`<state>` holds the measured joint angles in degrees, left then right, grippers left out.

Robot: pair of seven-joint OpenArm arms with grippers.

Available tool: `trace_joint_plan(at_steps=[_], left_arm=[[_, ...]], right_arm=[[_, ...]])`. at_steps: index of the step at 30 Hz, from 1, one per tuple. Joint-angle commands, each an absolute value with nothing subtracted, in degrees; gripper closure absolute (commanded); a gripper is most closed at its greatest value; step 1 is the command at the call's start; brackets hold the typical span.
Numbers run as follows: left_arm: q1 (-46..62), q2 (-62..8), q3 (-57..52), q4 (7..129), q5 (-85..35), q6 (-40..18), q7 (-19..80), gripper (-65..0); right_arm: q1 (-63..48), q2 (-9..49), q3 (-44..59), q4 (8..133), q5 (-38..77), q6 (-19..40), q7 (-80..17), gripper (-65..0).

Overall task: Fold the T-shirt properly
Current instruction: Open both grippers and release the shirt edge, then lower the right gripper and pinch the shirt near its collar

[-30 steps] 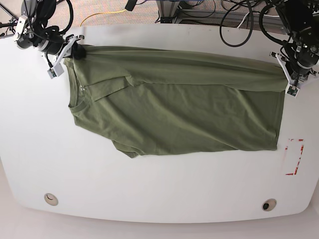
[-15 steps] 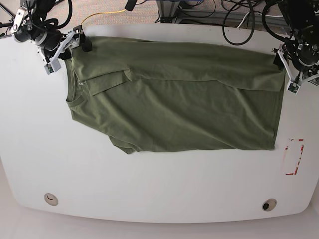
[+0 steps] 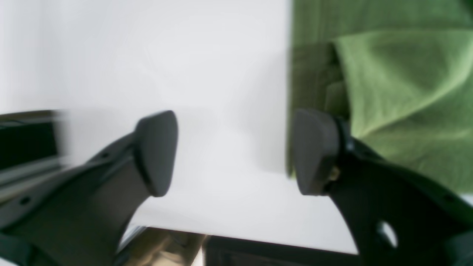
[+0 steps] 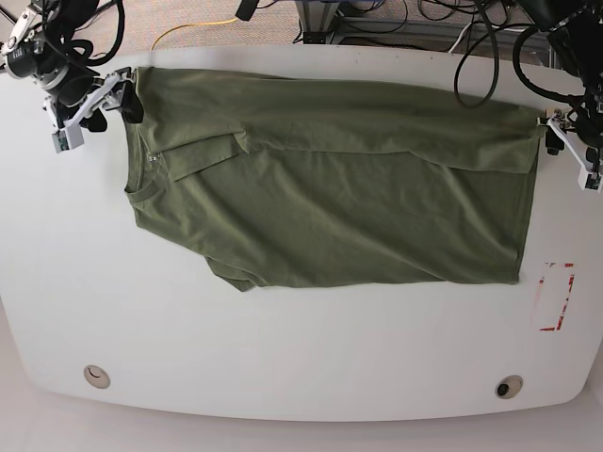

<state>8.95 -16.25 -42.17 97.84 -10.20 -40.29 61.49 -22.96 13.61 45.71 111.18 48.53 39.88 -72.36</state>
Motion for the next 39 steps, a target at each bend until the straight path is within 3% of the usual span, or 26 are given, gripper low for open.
trace_joint_plan(at_steps=[1,6,14,22,28,39], left_arm=[[7.96,-16.48,-39.87,96.75,-9.89,-40.00,60.97,-38.1],[7.96,-15.87,-38.37,96.40,-9.89,-40.00,60.97,-33.1],[8.40,-15.87,-36.00,94.73,-9.89,-40.00,60.97,-25.7],[8.48,-15.96,-36.09,93.23,-9.89,-40.00,60.88,-25.7],[8.40,-15.87,-36.09,93.14,-9.89,-40.00,60.88,-25.7],[8.31,-15.87,-36.00,93.49,-9.89,-40.00,60.88,-25.7]], right_arm=[[-19.38,14.99,42.24,108.88,49.27,40.00,-71.43,-41.7],[-12.97,14.90,36.70,103.78,47.60,40.00,-71.34,-41.7],[-5.67,14.64,27.12,101.41,31.25,40.00,-68.79,-41.5],[-3.91,14.64,20.26,100.97,23.87,40.00,-66.33,-41.1],[-3.56,14.64,16.75,96.57,23.78,40.00,-63.08,-33.1],[-2.42,15.16,16.66,90.42,23.78,40.00,-59.38,-32.7]])
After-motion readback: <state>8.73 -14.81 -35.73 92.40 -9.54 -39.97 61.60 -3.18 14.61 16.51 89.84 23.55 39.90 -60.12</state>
